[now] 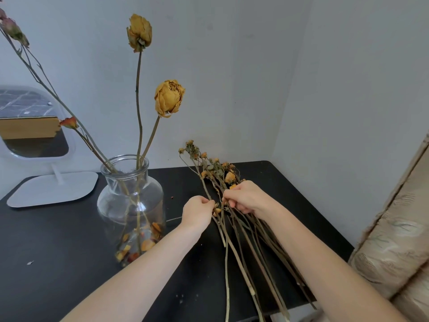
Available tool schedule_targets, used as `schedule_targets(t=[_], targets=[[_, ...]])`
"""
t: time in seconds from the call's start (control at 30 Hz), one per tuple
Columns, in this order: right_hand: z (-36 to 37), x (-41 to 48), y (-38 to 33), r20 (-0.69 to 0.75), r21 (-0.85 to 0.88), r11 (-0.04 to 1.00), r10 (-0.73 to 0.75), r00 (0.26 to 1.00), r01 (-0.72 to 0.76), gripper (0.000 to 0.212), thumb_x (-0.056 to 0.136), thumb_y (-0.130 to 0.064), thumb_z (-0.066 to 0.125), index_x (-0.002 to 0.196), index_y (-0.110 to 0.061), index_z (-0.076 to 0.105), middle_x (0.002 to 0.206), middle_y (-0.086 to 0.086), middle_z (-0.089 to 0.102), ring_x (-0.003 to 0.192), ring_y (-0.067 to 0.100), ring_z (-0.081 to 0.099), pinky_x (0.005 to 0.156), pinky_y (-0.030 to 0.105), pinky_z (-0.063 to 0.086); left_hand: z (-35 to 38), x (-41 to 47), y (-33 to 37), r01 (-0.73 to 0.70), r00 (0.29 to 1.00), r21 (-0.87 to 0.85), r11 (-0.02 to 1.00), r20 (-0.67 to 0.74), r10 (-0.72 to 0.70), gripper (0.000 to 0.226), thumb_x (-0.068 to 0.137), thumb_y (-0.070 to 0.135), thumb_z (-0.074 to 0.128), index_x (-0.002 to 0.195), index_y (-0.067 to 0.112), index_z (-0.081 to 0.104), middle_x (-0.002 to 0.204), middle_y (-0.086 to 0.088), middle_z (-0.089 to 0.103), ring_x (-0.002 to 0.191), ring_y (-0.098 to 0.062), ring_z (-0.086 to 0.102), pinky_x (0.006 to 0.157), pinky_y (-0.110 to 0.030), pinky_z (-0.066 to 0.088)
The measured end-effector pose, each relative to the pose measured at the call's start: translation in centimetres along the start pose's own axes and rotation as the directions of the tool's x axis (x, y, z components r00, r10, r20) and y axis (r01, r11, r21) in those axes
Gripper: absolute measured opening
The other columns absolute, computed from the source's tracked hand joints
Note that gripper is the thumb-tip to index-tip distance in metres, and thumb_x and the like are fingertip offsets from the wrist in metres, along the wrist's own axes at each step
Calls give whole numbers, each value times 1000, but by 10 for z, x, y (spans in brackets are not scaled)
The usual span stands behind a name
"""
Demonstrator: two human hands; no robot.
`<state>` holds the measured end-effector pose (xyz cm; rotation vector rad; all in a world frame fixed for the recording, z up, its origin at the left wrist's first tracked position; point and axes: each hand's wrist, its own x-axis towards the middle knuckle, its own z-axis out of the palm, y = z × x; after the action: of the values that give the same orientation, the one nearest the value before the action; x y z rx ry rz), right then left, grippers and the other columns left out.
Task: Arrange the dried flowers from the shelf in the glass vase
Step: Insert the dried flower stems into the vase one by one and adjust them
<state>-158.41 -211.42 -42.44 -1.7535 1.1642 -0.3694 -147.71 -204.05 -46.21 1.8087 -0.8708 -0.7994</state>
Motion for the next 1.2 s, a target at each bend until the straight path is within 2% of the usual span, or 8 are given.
schedule_targets(t=[0.1, 0.2, 0.4, 0.5, 0.6, 0.77, 0.9, 1.2], targets=[[-7, -3, -2, -22, 10, 1000, 0, 1000, 1, 37, 86, -16, 57, 49, -17, 57, 33, -7, 46, 29, 5, 31, 39, 16, 29, -5, -4, 3, -18, 1000, 15, 1000, 13, 17, 22, 95, 17, 47, 75, 15, 55, 62, -5, 44, 52, -13, 40, 68, -38, 43], [-16, -6, -2, -45, 33, 999, 5, 999, -3, 37, 86, -17, 58, 49, -17, 57, 34, -7, 45, 31, 5, 31, 40, 16, 28, -7, -7, 8, -65, 998, 54, 996, 1, 65, 16, 95, 18, 47, 94, 9, 60, 70, -12, 52, 69, -30, 57, 88, -46, 48], [-27, -12, 1, -108, 114, 993, -5, 994, 17, 37, 87, -16, 57, 50, -17, 56, 35, -7, 42, 32, 6, 30, 38, 16, 25, -6, -7, 12, -129, 992, 93, 987, -3, 129, 14, 95, 18, 45, 93, 11, 58, 68, 2, 47, 60, -9, 41, 86, -42, 49], [-27, -14, 1, -134, 101, 995, -9, 991, 23, 37, 87, -17, 58, 50, -15, 55, 38, -7, 42, 35, 7, 30, 41, 18, 26, -5, -8, 13, -123, 992, 33, 992, -19, 124, 13, 95, 17, 44, 92, 12, 56, 68, 1, 46, 59, -9, 41, 74, -39, 49], [-26, -15, 1, -139, 71, 997, -1, 990, 11, 35, 87, -19, 57, 52, -15, 56, 39, -7, 41, 35, 6, 31, 40, 17, 27, -5, -7, 13, -119, 992, -13, 993, -38, 118, 14, 96, 15, 42, 87, 13, 54, 67, 0, 44, 55, -9, 39, 53, -22, 35], [-26, -17, 1, -152, 146, 988, -16, 988, 38, 29, 89, -17, 55, 61, -14, 62, 37, -8, 42, 33, 5, 32, 37, 15, 27, -6, -1, 9, 13, 999, -40, 999, -41, -14, 21, 95, 10, 42, 76, 15, 49, 65, -4, 41, 52, -12, 35, 49, -22, 29], [-29, -17, 3, -200, 162, 986, -4, 980, 37, 26, 89, -16, 55, 65, -12, 63, 41, -6, 44, 33, 5, 33, 36, 14, 29, -9, -1, 4, 63, 997, -53, 997, -39, -65, 16, 95, 9, 42, 82, 11, 50, 64, -5, 40, 51, -13, 35, 47, -22, 29], [-33, -19, 5, -295, 249, 960, -55, 954, 132, 30, 91, -14, 51, 62, -12, 56, 44, -5, 43, 34, 5, 33, 37, 14, 30, -21, -24, 19, -246, 964, -72, 967, 88, 251, 16, 96, 17, 43, 92, 11, 58, 54, 4, 43, 40, -4, 35, 39, -13, 31]])
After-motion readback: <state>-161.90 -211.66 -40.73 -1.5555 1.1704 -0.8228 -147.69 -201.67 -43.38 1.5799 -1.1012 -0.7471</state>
